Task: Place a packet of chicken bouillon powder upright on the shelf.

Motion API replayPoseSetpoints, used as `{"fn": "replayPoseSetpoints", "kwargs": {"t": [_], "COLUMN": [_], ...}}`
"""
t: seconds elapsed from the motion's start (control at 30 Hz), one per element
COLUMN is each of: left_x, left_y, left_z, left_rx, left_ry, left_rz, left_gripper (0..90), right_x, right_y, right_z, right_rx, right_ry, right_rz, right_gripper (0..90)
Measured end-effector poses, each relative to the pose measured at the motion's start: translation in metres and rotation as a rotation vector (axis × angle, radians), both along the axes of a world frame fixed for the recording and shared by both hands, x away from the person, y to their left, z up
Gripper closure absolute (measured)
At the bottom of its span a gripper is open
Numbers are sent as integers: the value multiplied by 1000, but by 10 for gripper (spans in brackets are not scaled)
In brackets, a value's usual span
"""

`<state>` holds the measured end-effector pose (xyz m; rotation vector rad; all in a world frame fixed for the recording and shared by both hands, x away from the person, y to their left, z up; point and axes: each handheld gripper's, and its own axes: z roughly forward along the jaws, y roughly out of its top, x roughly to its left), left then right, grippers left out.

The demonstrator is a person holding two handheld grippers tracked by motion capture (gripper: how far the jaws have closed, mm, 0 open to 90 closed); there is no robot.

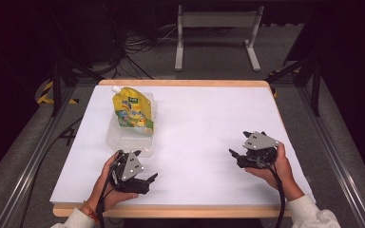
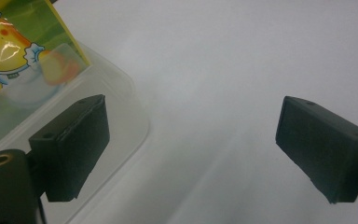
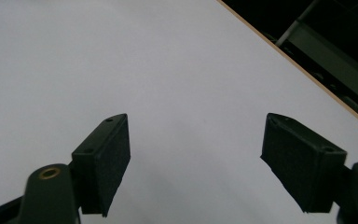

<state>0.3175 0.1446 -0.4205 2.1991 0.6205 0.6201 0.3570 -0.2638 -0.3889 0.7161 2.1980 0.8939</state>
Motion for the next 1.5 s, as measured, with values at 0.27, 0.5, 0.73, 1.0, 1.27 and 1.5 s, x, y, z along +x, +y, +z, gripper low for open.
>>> {"fn": "replayPoseSetpoints", "kwargs": {"t": [0.27, 0.5, 0.73, 1.0, 1.27, 1.5], "left_x": [0, -1, 0, 0, -2, -4], "left_y": [1, 4, 7, 13, 10, 11], "left_z": [-7, -12, -17, -24, -23, -24], "left_rx": [18, 22, 20, 31, 12, 8], "left_ry": [14, 31, 49, 60, 63, 64], "left_rz": [-2, -2, -2, 15, 1, -10], "left_gripper": [97, 97, 94, 91, 87, 84], "right_x": [-14, -33, -48, -66, -71, -70], "right_y": [-28, -56, -78, -97, -102, -94], "right_z": [-16, -31, -38, -47, -47, -47], "right_rx": [53, 116, 138, 158, 160, 138], "right_ry": [16, 2, 14, 54, 30, 21], "right_rz": [-66, -119, -184, -228, -291, -269], "right_gripper": [224, 215, 200, 188, 184, 184]}}
